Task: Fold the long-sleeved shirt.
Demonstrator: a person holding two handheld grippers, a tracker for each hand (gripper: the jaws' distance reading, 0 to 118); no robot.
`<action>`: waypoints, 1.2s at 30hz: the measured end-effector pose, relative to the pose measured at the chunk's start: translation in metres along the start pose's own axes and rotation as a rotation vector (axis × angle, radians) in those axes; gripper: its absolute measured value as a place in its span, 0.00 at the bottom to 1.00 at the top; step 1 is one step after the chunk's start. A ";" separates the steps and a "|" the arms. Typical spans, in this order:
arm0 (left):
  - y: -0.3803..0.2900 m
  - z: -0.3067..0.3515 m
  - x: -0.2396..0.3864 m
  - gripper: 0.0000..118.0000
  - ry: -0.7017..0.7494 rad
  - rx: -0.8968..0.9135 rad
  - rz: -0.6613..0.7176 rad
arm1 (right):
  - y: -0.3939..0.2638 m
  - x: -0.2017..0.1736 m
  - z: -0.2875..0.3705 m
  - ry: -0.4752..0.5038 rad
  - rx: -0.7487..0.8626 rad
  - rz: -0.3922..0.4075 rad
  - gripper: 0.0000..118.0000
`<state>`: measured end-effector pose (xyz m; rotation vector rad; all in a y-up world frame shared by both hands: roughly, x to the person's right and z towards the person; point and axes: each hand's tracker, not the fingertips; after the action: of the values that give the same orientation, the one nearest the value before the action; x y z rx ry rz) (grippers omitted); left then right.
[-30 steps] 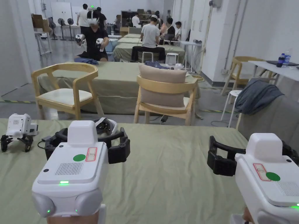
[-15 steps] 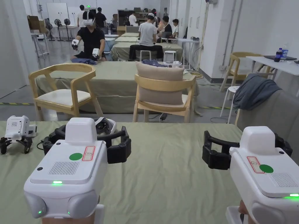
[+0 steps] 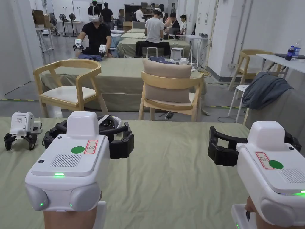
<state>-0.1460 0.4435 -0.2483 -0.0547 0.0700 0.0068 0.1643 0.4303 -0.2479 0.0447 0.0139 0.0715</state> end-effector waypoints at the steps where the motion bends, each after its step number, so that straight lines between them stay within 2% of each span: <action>1: -0.001 0.001 -0.001 0.94 0.001 0.013 0.003 | 0.000 0.000 0.000 0.002 -0.001 0.001 1.00; 36: 0.002 0.005 0.003 0.94 -0.033 0.015 -0.018 | -0.009 -0.009 0.002 -0.001 -0.028 0.027 1.00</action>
<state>-0.1422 0.4454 -0.2440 -0.0399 0.0367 -0.0112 0.1560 0.4207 -0.2463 0.0168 0.0118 0.0987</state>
